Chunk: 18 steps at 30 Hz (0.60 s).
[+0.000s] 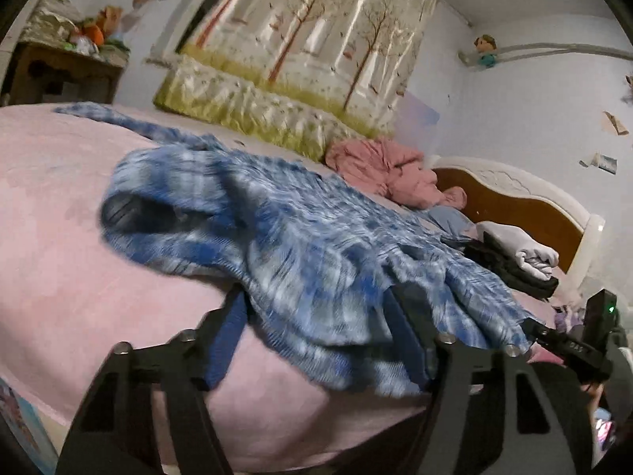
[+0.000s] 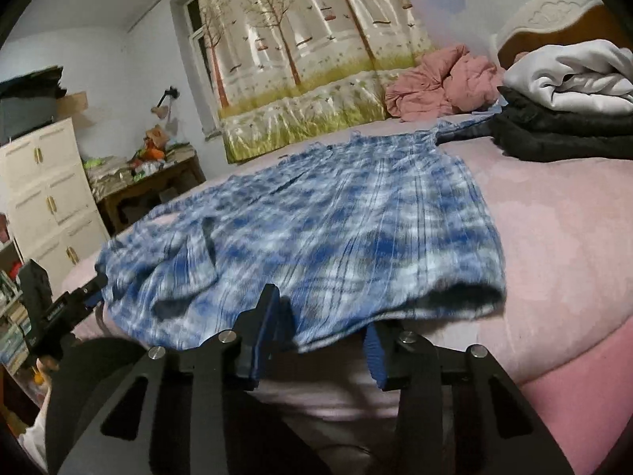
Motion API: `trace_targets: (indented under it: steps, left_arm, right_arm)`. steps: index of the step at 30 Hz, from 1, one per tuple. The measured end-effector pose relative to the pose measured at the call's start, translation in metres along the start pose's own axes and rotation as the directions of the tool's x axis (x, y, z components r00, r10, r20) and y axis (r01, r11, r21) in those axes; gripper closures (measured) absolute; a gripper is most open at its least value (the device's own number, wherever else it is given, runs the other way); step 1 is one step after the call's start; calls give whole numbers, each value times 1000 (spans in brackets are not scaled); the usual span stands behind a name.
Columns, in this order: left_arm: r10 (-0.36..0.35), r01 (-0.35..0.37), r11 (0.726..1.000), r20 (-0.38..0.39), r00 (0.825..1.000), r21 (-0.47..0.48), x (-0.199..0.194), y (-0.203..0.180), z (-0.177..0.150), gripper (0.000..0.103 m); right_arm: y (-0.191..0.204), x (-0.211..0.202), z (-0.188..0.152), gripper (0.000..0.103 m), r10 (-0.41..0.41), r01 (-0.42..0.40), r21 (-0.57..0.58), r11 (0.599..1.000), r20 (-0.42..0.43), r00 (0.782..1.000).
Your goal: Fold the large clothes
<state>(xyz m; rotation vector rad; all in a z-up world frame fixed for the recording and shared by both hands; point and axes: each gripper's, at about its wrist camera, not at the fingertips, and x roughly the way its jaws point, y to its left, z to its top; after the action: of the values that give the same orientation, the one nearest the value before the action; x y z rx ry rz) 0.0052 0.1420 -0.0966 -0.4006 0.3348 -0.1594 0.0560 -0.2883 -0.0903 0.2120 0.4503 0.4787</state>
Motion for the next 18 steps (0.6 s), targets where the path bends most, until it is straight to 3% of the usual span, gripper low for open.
trace_targets:
  steps: [1, 2, 3, 6, 9, 12, 14, 18]
  left_arm:
    - [12, -12, 1000, -23, 1000, 4, 6, -1, 6, 98]
    - [39, -39, 999, -31, 999, 9, 9, -1, 11, 102]
    - [58, -58, 998, -2, 998, 16, 9, -4, 14, 101]
    - [80, -89, 993, 114, 990, 81, -6, -25, 39, 101]
    - [142, -158, 978, 123, 982, 138, 6, -43, 79, 101]
    - [250, -249, 955, 18, 968, 163, 57, -47, 123, 101]
    - [314, -297, 937, -66, 947, 186, 98, -41, 141, 101]
    - [393, -337, 913, -272, 878, 231, 176, -16, 146, 101]
  right_arm:
    - [0, 0, 3, 87, -20, 20, 0, 1000, 7, 1000]
    - [1, 1, 6, 98, -58, 58, -7, 998, 16, 998]
    - [2, 0, 8, 99, -91, 91, -14, 996, 31, 995]
    - [10, -9, 23, 99, -135, 140, -39, 989, 107, 985]
    - [27, -7, 58, 99, -178, 196, -113, 974, 154, 972]
    - [37, 23, 102, 99, -241, 256, -128, 958, 117, 963]
    - [33, 51, 127, 99, -252, 261, -106, 960, 87, 964]
    - [12, 126, 150, 99, -243, 238, -63, 969, -90, 966]
